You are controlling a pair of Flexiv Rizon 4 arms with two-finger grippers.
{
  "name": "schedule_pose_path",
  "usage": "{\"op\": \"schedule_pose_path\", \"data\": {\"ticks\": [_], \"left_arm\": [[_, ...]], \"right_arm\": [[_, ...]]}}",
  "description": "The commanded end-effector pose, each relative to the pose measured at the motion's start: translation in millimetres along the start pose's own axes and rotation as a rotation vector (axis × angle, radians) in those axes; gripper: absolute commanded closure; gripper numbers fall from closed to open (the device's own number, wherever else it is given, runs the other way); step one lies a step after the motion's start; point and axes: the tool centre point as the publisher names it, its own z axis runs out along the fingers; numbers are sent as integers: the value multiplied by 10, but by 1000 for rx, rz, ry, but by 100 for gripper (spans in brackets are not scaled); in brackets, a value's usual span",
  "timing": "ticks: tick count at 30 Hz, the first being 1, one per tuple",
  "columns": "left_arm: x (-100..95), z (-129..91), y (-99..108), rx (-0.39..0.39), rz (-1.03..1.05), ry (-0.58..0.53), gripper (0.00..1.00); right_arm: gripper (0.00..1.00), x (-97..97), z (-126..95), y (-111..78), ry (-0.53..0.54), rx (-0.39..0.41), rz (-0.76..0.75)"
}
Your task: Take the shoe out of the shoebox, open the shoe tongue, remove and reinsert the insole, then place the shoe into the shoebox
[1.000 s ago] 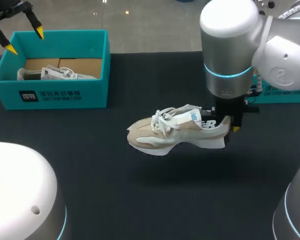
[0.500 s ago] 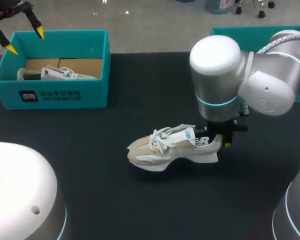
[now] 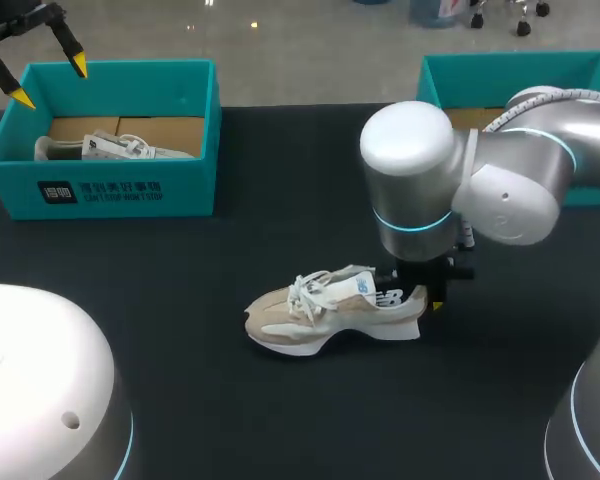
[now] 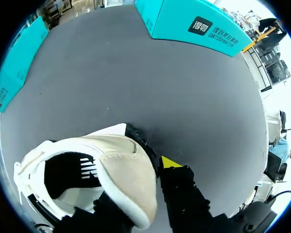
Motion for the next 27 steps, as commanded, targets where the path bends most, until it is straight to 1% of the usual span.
{"op": "schedule_pose_path", "data": {"ticks": [1, 2, 3, 4, 7, 12, 17, 19, 22, 23, 24, 25, 26, 27], "left_arm": [[0, -5, 5, 0, 1, 2, 0], [0, -5, 5, 0, 1, 2, 0], [0, -5, 5, 0, 1, 2, 0], [0, -5, 5, 0, 1, 2, 0], [0, -5, 5, 0, 1, 2, 0], [0, -5, 5, 0, 1, 2, 0], [0, -5, 5, 0, 1, 2, 0], [0, -5, 5, 0, 1, 2, 0], [0, -5, 5, 0, 1, 2, 0], [0, -5, 5, 0, 1, 2, 0], [0, -5, 5, 0, 1, 2, 0], [0, -5, 5, 0, 1, 2, 0], [0, -5, 5, 0, 1, 2, 0], [0, -5, 5, 0, 1, 2, 0]], "right_arm": [[100, 101, 102, -22, -6, 11, 5], [91, 101, 104, -26, -4, 15, 8], [59, 99, 83, -41, 0, 16, 12], [0, 92, 54, -46, 0, 15, 14], [0, 39, -87, -32, 5, 1, 24], [0, -107, -438, 39, 44, -20, 26], [0, -221, -738, 143, 95, -23, -43], [0, -252, -845, 189, 152, -25, -76], [0, -272, -1001, 269, 245, -68, -192], [0, -268, -1064, 293, 275, -104, -250], [0, -263, -1121, 316, 307, -124, -319], [0, -263, -1160, 346, 314, -125, -379], [0, -285, -1164, 412, 287, -128, -402], [0, -285, -1164, 412, 287, -128, -402]]}}
